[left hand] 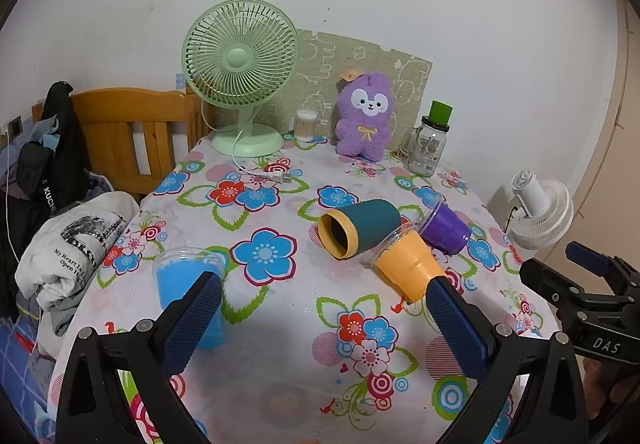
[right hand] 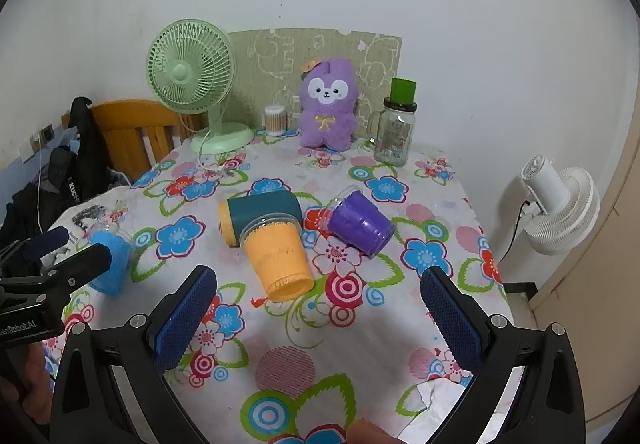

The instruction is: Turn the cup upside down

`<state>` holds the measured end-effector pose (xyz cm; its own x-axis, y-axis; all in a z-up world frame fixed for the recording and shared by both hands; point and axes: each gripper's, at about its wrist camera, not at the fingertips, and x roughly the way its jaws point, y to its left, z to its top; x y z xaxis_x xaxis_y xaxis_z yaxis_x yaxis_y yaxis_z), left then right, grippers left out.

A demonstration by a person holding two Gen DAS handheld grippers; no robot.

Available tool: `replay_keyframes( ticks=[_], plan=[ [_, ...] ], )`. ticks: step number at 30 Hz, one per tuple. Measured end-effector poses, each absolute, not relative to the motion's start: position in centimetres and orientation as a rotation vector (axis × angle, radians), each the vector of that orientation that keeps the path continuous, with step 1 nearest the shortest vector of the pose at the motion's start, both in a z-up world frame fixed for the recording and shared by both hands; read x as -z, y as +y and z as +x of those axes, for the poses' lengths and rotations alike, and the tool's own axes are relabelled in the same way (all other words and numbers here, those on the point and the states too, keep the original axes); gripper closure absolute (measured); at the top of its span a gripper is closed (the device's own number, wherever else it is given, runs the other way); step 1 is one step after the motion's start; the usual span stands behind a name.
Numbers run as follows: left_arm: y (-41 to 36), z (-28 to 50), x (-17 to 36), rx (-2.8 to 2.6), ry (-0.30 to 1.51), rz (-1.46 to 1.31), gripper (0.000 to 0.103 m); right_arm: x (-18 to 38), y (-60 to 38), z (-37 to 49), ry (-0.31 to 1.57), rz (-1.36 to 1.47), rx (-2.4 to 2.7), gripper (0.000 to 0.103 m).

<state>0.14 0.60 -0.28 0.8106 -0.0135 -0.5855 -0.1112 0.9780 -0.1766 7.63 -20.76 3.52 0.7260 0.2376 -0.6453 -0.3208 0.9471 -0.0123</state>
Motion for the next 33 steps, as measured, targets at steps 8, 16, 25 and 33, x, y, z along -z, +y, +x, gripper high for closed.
replay_keyframes(
  ticks=[8, 16, 25, 33],
  plan=[
    [0.7, 0.3, 0.7, -0.046, 0.638, -0.211, 0.0, -3.4, -20.6, 7.5, 0.693, -0.139, -0.314, 0.0],
    [0.8, 0.1, 0.9, -0.048, 0.637, -0.212, 0.0, -3.3, -20.6, 7.7, 0.7, -0.138, -0.314, 0.0],
    [0.9, 0.4, 1.2, -0.047, 0.652, -0.222, 0.0, -3.2, -20.4, 7.8, 0.7, -0.143, -0.318, 0.0],
    [1.4, 0.7, 1.6, -0.046, 0.668, -0.242, 0.0, -2.9, -20.0, 8.2, 0.714, -0.154, -0.32, 0.0]
  ],
)
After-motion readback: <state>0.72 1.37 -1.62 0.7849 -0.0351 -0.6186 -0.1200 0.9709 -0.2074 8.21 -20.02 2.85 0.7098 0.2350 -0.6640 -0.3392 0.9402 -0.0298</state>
